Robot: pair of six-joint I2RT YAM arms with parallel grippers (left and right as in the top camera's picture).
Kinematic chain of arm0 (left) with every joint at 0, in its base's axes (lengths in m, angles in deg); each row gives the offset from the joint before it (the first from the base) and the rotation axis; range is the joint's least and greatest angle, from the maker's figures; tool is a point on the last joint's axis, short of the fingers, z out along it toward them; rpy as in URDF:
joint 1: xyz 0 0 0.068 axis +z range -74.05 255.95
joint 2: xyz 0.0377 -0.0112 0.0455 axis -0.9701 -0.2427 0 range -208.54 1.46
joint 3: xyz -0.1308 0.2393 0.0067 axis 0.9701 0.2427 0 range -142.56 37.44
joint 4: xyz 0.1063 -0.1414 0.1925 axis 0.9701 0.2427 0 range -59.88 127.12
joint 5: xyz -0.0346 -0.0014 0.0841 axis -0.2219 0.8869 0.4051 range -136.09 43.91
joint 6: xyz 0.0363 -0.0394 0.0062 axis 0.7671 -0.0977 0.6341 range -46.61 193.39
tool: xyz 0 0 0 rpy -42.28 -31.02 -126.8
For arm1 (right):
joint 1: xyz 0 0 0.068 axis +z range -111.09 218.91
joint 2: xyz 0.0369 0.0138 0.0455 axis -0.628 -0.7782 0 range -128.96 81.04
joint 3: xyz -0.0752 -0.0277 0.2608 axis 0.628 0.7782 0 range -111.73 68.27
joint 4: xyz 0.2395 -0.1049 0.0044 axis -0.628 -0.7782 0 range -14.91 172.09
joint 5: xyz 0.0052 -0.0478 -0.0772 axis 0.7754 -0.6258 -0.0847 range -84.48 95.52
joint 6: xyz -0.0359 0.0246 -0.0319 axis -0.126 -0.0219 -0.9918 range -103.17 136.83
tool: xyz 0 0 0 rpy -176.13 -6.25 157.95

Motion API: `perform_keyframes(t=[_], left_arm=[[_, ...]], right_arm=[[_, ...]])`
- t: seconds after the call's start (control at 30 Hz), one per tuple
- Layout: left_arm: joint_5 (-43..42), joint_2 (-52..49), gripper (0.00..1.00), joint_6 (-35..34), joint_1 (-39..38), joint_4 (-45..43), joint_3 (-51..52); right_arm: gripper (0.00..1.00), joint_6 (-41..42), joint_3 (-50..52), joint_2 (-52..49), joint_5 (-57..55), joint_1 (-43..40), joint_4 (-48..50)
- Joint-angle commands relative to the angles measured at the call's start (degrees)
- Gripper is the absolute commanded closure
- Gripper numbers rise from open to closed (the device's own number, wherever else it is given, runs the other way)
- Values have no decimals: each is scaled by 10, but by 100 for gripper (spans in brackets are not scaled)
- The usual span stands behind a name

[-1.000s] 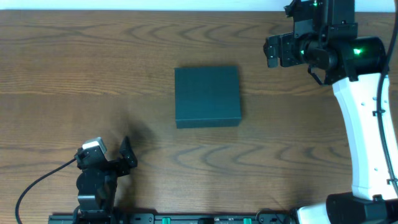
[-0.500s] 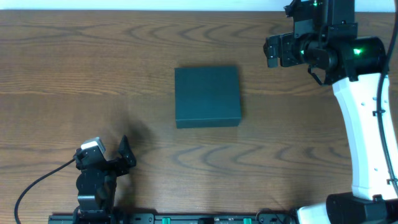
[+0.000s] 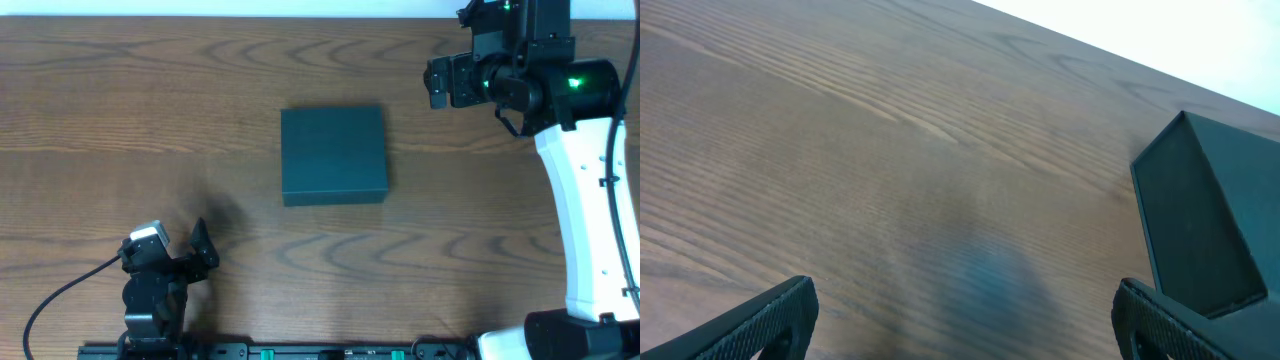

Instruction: Pack container

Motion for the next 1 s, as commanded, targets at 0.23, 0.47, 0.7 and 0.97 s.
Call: perform_keyframes(t=[0.23,0.47,0.7,0.97], left_arm=[[12,6,5,0,2,-2,11],[12,6,5,0,2,-2,12],[12,6,5,0,2,-2,12],[12,6,5,0,2,-2,12]], right_arm=[[1,-5,-3,89,-2,36,-2],[1,-33,57,262,-32,56,2],[1,-28,395,528,-28,38,176],[1,48,672,764,-27,3,231]])
